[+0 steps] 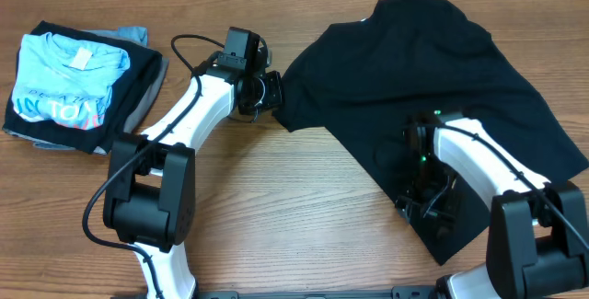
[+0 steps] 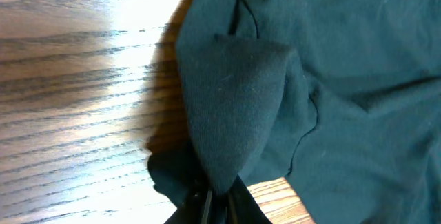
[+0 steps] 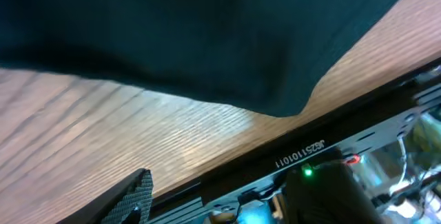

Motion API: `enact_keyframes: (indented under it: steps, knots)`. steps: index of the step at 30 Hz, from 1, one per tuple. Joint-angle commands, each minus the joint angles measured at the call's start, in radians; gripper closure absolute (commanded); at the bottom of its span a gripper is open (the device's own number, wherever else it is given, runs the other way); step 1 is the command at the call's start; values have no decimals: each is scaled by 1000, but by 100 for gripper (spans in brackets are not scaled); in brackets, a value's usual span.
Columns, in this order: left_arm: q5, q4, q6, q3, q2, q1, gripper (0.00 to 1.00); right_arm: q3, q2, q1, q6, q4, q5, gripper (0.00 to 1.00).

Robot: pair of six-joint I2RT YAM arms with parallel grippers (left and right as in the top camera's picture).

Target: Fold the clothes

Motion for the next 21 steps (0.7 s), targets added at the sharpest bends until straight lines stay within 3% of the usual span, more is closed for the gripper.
enact_keyframes:
  steps: [1, 8, 10, 16, 21]
  knots:
    - [-20, 3, 22, 22, -2, 18, 91, -71, -8, 5, 55, 72, -69, 29]
    - [-26, 33, 32, 22, -2, 88, 96, -85, -8, 5, 54, 157, -19, 28]
    - [-26, 53, 63, 22, -2, 115, 96, -85, -8, 5, 58, 163, 19, 20]
    - [64, 66, 75, 22, -2, 136, 96, -84, -8, 4, 58, 170, 48, 19]
    - [55, 71, 82, 22, -1, 138, 93, -85, -8, 4, 80, 162, 47, 16]
